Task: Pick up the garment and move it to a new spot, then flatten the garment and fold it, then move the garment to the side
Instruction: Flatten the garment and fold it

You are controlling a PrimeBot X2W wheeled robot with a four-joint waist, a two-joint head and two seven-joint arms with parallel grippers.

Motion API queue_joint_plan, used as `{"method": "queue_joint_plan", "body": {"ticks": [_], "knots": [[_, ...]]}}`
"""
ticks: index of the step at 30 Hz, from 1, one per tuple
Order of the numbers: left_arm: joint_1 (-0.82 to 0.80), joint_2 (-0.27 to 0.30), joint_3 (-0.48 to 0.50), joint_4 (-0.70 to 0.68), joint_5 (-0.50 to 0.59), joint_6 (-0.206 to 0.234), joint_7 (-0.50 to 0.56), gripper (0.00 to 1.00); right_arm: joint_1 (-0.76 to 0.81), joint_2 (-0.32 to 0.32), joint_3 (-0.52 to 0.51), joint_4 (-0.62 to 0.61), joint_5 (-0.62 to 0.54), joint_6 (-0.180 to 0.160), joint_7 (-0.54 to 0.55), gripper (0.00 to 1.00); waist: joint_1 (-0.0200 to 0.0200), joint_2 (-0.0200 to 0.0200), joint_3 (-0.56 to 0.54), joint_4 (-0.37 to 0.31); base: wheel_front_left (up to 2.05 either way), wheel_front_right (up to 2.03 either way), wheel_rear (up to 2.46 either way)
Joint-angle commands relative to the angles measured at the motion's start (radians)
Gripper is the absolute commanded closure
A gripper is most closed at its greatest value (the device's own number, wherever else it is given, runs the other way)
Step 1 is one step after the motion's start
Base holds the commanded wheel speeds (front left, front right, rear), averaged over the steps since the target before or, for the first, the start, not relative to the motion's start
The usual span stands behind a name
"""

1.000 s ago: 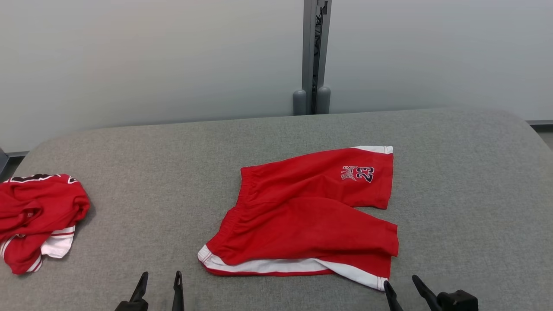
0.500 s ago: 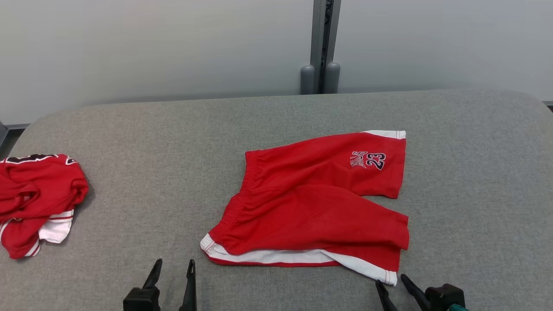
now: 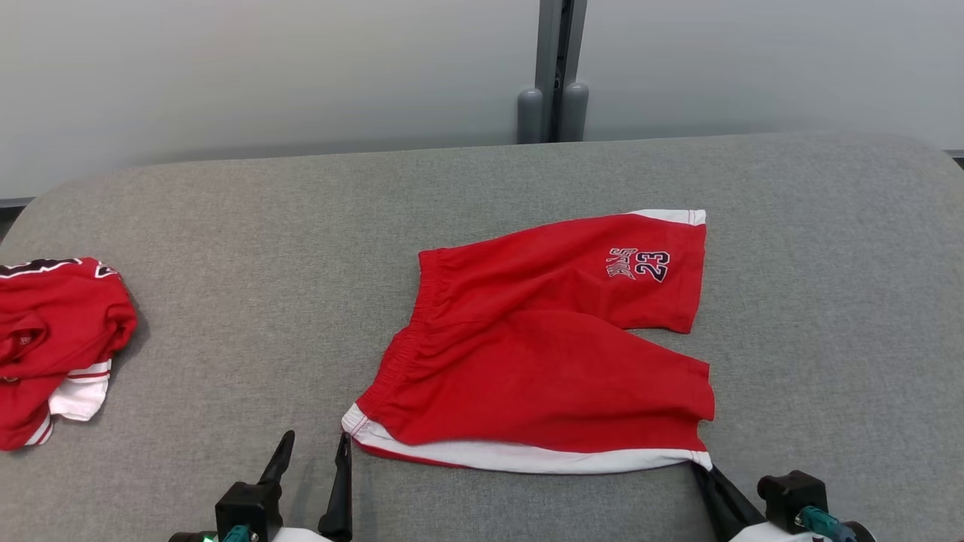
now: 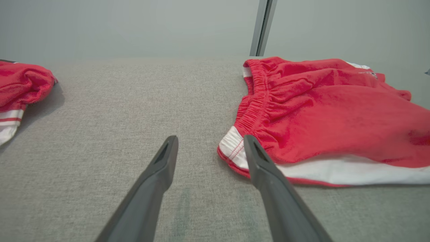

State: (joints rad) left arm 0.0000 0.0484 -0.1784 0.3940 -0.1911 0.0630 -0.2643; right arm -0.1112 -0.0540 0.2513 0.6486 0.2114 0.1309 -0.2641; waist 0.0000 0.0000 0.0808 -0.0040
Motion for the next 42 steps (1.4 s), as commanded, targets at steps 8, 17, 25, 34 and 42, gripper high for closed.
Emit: {"method": "queue_joint_plan", "body": {"ticks": [8,17,25,34,42], "knots": [[-0.022,0.004,-0.047,0.036,-0.068,-0.069,0.0,0.0,0.007,-0.037,-0.041,-0.03,-0.033,0.0,0.0,1.0,0.0,0.0,0.012,-0.051,0.0,0.0,0.0],[-0.06,0.004,-0.064,0.083,-0.079,-0.096,0.0,0.0,-0.017,-0.044,-0.037,-0.038,-0.041,0.0,0.0,1.0,0.0,0.0,0.037,-0.093,0.0,0.0,0.0],[-0.077,0.004,-0.074,0.133,-0.086,-0.115,0.0,0.88,-0.023,-0.043,-0.036,-0.042,-0.036,0.0,0.0,1.0,0.0,0.0,0.047,-0.109,0.0,0.0,0.0],[-0.089,0.005,-0.078,0.135,-0.093,-0.148,0.0,1.0,-0.033,-0.037,-0.048,-0.078,-0.012,0.0,0.0,1.0,0.0,0.0,0.028,-0.098,0.0,0.0,0.0],[-0.124,0.004,0.005,-0.079,-0.064,-0.164,-0.001,1.0,-0.093,-0.03,-0.082,-0.233,0.043,0.0,0.0,1.0,0.0,0.0,-0.047,-0.085,0.0,0.0,0.0]]}}
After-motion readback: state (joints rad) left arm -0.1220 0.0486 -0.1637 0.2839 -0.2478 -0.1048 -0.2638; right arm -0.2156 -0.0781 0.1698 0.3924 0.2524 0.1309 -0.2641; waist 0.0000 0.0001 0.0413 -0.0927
